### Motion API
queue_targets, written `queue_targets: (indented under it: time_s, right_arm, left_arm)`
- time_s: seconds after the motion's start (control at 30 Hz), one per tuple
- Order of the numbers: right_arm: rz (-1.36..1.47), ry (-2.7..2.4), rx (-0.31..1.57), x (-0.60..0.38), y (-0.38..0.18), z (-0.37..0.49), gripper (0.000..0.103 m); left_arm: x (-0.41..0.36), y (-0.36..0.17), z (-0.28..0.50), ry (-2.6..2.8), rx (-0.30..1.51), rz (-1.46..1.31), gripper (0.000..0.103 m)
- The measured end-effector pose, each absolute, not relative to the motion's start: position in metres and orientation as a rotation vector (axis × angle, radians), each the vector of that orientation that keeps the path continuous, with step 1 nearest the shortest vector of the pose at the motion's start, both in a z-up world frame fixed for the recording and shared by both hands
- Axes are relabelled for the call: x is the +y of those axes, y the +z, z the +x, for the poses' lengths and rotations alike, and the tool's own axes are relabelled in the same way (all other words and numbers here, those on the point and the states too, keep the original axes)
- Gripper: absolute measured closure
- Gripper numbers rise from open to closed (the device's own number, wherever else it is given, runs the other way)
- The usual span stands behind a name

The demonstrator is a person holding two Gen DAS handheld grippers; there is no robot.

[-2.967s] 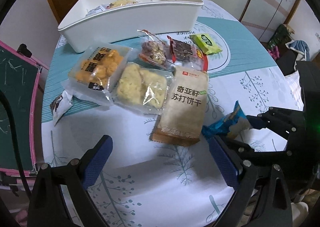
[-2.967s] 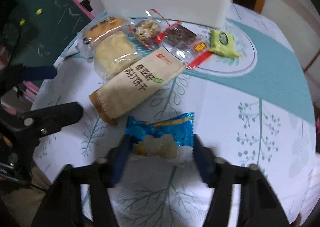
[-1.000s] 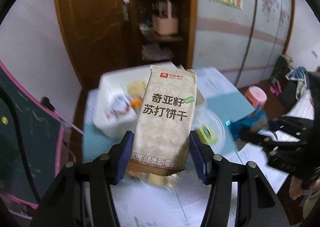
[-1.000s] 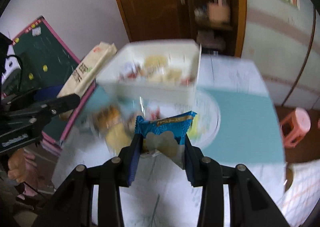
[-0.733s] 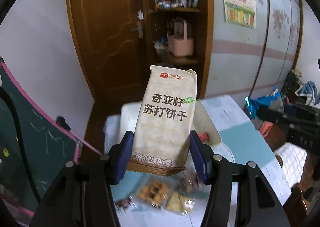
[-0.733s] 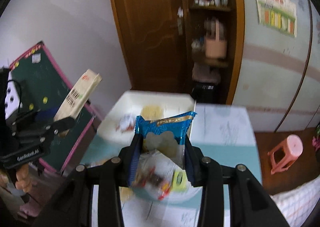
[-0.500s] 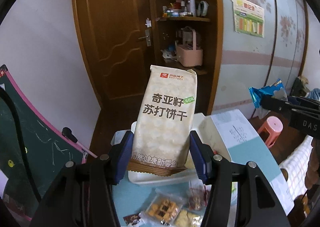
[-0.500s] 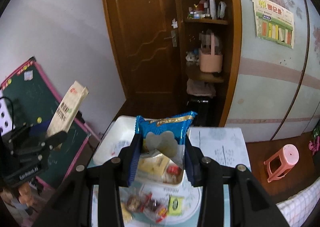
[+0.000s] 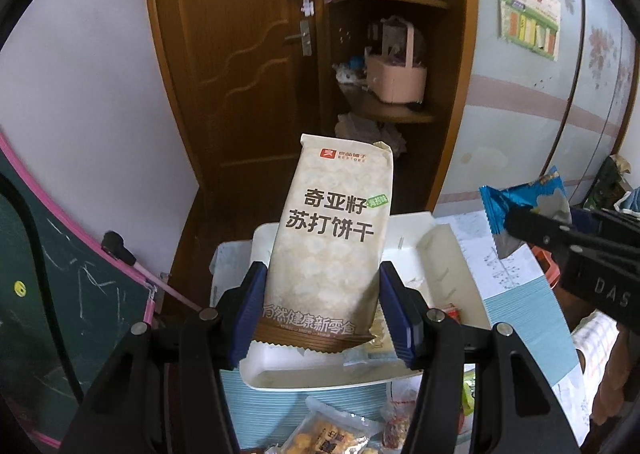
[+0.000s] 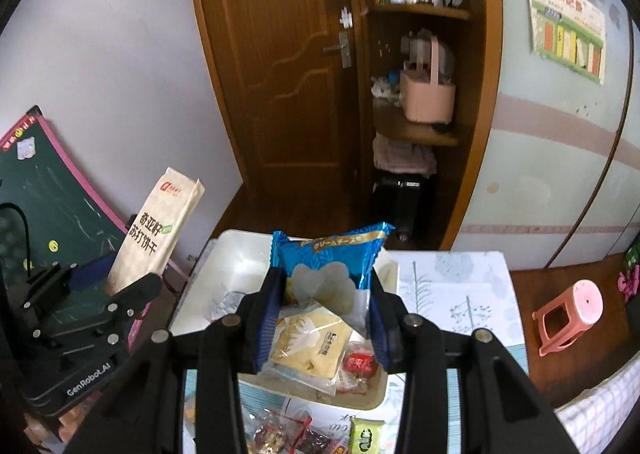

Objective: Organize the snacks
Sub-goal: 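Carry both packs over the basket and release them inside, then withdraw both grippers from the basket toward the remaining snacks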

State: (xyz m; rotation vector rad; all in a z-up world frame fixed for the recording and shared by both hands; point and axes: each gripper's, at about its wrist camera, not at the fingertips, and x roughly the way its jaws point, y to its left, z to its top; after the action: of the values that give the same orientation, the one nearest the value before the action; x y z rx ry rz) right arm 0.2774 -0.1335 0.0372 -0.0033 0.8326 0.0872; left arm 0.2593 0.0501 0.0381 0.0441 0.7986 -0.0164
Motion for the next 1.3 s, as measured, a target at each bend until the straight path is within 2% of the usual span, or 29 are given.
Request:
queue_targets:
  time_s: [0.2, 0.27, 0.3, 0.33, 0.87, 1.3]
  right_arm:
    - [-0.017, 0.085, 0.895, -0.128, 0.006, 0.292, 0.061]
    - [-0.038, 0.072, 0.901, -0.125, -0.002, 0.296, 0.053]
    - [-0.041, 0.074, 0.904, -0.125, -0.006, 0.296, 0.046]
    - [-0.04, 0.076, 0.91, -0.126, -0.01, 0.297, 0.041]
    - [0.032, 0.09, 0.963, -0.132, -0.022, 0.278, 0.04]
    - [0.025, 0.104, 0.916, -0.126, 0.009, 0.241, 0.04]
  left_arm:
    - [0.046, 0.006, 0.278, -0.018, 0.839, 0.066, 0.049]
    - [0.043, 0.0, 0.283, -0.041, 0.844, 0.072, 0.028]
    - [0.042, -0.003, 0.284, -0.04, 0.845, 0.078, 0.007]
    - [0.041, -0.005, 0.284, -0.028, 0.837, 0.084, 0.004]
    - [0.04, -0.026, 0.262, -0.015, 0.904, 0.113, 0.004]
    - [0.06, 0.023, 0.221, 0.004, 0.838, 0.03, 0.004]
